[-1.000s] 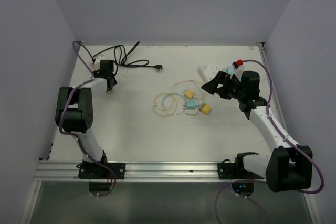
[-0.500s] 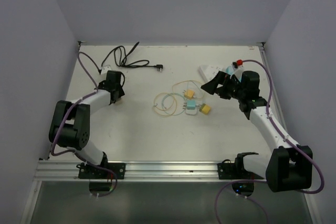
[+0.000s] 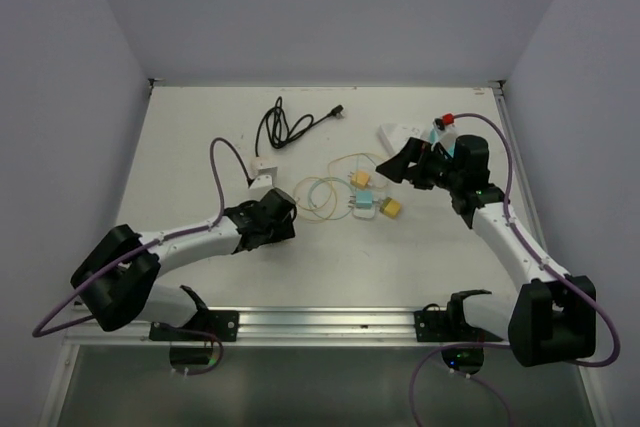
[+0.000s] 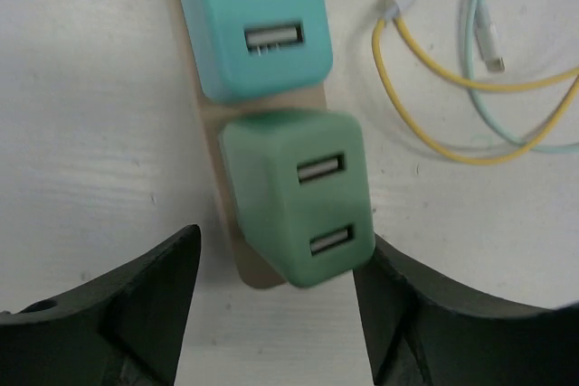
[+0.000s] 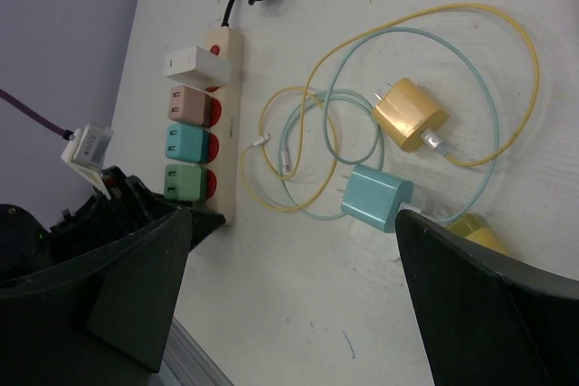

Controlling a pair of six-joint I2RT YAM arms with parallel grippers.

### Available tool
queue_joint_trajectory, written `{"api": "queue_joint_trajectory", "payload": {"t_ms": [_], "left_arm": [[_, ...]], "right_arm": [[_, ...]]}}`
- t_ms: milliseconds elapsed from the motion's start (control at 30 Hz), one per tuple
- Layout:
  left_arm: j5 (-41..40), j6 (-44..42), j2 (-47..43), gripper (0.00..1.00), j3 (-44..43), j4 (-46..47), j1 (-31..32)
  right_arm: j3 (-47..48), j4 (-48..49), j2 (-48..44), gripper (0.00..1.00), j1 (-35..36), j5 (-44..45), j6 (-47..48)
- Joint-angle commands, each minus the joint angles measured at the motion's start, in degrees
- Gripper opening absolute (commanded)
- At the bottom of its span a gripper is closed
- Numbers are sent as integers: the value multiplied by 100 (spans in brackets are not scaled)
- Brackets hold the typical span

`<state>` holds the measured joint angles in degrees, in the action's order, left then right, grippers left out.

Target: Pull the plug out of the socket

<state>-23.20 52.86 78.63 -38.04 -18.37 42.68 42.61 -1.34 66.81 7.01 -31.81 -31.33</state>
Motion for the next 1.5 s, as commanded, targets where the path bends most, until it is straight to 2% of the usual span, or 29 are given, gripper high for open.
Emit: {"api": "queue_joint_trajectory", "payload": {"t_ms": [0, 267, 400, 467, 533, 700, 800, 833, 900, 967, 1000, 1100, 1133, 1233, 1467], "left_arm": [[61, 602, -58, 72, 51, -606, 372], [-9, 234, -751, 98, -782, -896, 479], [-97, -353, -1086, 100, -1380, -976, 365], [227, -609, -1271, 100, -1574, -853, 146], [717, -987, -1481, 100, -1531, -617, -503], [1360, -1777, -1702, 100, -1417, -422, -1969], [2466, -1955, -1746, 99, -909, -141, -3017], [3052, -1955, -1763, 99, -759, 60, -3307], [3505, -1973, -1772, 98, -486, 254, -3999], [3901, -2025, -1799, 98, -134, 509, -4275], [3972, -2043, -1807, 98, 67, 580, -4607], [4147, -2052, -1816, 96, 375, 852, -4865], [4505, -2043, -1825, 96, 420, 1001, -4961], [4544, -1990, -1895, 96, 455, 1063, -5172], [4623, -1876, -2062, 95, 596, 1178, -5498]], "right_arm": [[54, 258, 43, 99, 143, -194, 153], [256, 21, 210, 99, 765, -1, 636], [467, -357, 350, 99, 1416, 508, 1093], [538, -489, 473, 99, 1837, 904, 1304], [581, -630, 587, 99, 2102, 1150, 1349], [669, -639, 781, 99, 3147, 2151, 1261], [915, -657, 1114, 99, 3833, 2845, 1279], [1038, -639, 1202, 98, 4139, 3013, 1261], [1152, -560, 1527, 98, 4396, 3459, 1235], [1346, -534, 1791, 97, 4730, 3707, 1191], [1433, -534, 2027, 97, 4836, 3952, 1173], [1767, -499, 2528, 97, 5293, 4445, 1147], [1899, -472, 2643, 97, 5476, 4743, 1138], [2197, -393, 3109, 96, 5732, 5113, 1094], [2945, -454, 4076, 91, 5962, 5449, 1086]]}}
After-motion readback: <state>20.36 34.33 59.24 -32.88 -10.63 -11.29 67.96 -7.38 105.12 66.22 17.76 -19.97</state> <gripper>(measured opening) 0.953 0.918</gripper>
